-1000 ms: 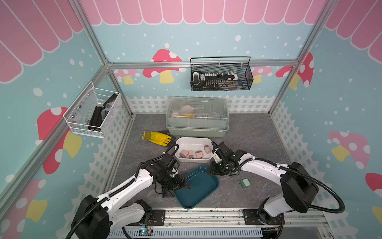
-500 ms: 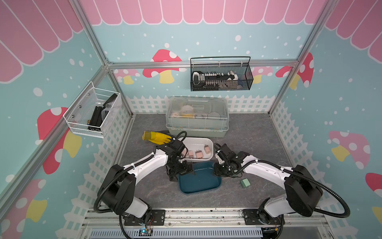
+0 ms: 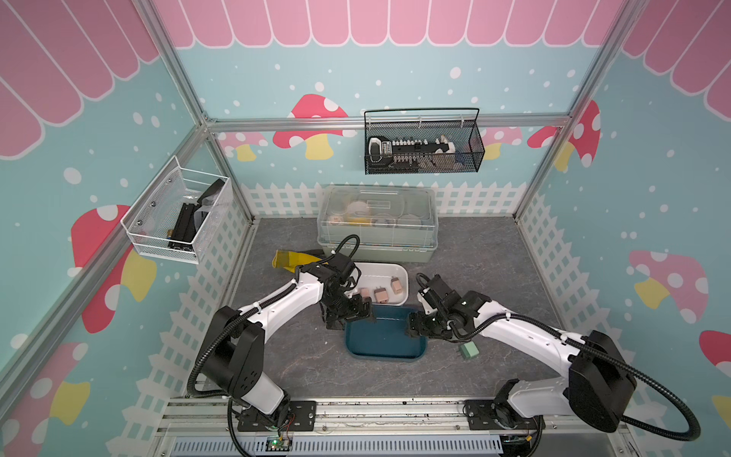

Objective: Place the plugs by color into the storage box
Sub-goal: Adjust the storage box at the center of the board, then pick up the plug from the center of the board.

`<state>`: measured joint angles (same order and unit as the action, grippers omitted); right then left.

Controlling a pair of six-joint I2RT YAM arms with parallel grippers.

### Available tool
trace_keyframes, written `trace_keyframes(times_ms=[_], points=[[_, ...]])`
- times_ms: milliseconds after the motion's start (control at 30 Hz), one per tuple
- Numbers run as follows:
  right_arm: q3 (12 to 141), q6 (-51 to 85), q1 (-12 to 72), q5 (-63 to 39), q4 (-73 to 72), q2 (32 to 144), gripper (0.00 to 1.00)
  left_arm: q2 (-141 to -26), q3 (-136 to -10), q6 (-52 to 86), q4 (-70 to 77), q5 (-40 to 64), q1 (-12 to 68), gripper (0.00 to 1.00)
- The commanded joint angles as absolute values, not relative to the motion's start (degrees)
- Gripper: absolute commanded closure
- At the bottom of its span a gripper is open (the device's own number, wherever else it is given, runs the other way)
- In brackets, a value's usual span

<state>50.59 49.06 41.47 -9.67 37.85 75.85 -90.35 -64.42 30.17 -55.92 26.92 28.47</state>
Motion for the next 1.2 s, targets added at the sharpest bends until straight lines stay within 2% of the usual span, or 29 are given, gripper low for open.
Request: trace_keyframes(times_ms=[0,67,167,300,467,567,633,867,1167], points=[[51.5,51.4,40.2,-7.2,42.5,73.1,0.14,-88.2,-65.2,28.5,-58.0,25.9,27.4,0.01],[51.3,51.9,39.2,-6.3,44.4,71.9,0.08,-88.0,-66.4,28.2,-58.6,26.1,26.7,0.01],[51.9,50.8,36.4,-2.8,49.3,69.9,0.06,-87.6,-68.8,27.3,-60.5,25.0,26.4,0.01],[52.5,46.7,27.7,-2.7,51.3,68.5,0.07,-86.3,-71.0,26.3,-61.8,22.2,26.0,0.01],[60.0,35.7,20.9,-2.3,53.0,78.6,0.17,-86.3,-71.6,26.1,-61.8,21.4,25.4,0.01],[66.3,29.5,19.6,-1.6,54.4,87.8,0.33,-86.0,-71.7,26.5,-61.8,21.6,25.3,0.01],[70.3,26.4,19.2,0.4,55.3,92.2,0.39,-85.1,-71.5,27.0,-61.8,21.7,25.3,0.01],[79.0,18.4,17.7,4.4,57.3,102.7,0.40,-81.7,-68.3,28.1,-61.9,21.7,25.2,0.01],[79.5,14.9,15.8,4.0,56.5,107.0,0.39,-80.9,-68.1,28.7,-61.9,21.9,24.9,0.01]])
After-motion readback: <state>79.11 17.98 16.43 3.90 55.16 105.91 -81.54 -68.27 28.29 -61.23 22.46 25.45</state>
